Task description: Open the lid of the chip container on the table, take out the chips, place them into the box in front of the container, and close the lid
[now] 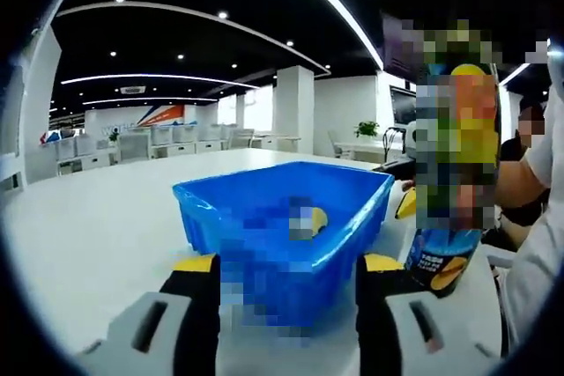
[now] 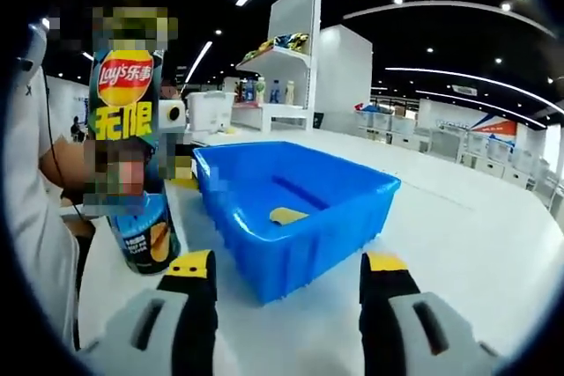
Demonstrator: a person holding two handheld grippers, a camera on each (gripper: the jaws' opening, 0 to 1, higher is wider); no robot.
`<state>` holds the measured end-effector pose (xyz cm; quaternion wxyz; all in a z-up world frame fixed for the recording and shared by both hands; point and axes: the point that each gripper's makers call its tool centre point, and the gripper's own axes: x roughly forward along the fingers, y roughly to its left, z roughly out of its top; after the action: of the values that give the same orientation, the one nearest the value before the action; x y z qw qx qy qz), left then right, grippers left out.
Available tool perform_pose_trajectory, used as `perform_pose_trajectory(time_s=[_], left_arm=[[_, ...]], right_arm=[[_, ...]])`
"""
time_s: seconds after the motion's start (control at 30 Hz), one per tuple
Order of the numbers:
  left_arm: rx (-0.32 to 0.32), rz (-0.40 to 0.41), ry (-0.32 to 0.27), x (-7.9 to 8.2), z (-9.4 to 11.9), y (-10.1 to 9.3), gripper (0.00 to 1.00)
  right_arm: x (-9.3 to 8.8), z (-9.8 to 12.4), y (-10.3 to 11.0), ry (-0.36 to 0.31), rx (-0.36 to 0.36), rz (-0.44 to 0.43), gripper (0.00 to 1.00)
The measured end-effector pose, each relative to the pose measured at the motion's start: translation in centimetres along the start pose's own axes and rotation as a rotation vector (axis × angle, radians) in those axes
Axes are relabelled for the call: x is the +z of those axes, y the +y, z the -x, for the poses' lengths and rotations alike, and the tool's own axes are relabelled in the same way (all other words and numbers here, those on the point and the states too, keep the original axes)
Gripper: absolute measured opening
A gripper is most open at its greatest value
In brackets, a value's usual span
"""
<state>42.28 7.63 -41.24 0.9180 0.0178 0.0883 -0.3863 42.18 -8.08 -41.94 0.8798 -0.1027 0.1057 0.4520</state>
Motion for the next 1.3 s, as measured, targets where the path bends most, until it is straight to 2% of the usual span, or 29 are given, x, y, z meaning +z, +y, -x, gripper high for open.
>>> perform_pose_trajectory(time_s=[0.1, 0.3, 0.6, 0.8, 0.97, 1.1, 1.3], left_arm=[[0.007, -0.008, 0.000, -0.2, -0.2, 0.2, 0.61], [0.013, -0.017, -0.010, -0.2, -0.4, 0.6, 0.62], [0.022, -0.047, -0.012, -0.4, -0.6, 0.7, 0.60], [0.040, -0.055, -0.017, -0.5, -0.5, 0.7, 0.55], [0.056, -0.054, -0.018, -0.5, -0.4, 0.6, 0.51], [0.077, -0.056, -0.009, -0.7, 0.0, 0.7, 0.40], [0.077, -0.057, -0.009, -0.7, 0.0, 0.7, 0.39]], right_arm=[[0.1, -0.5, -0.2, -0.008, -0.017, 0.006, 0.64], [0.5, -1.1, -0.4, -0.049, -0.025, -0.035, 0.63], [0.5, -1.3, -0.7, -0.067, -0.046, -0.047, 0.54], [-0.4, -0.7, -1.3, -0.026, -0.080, -0.063, 0.40], [-0.5, -0.6, -1.4, -0.035, -0.088, -0.076, 0.37], [-0.6, -0.6, -1.5, -0.033, -0.109, -0.070, 0.35], [-0.6, -0.5, -1.8, -0.033, -0.118, -0.072, 0.34]])
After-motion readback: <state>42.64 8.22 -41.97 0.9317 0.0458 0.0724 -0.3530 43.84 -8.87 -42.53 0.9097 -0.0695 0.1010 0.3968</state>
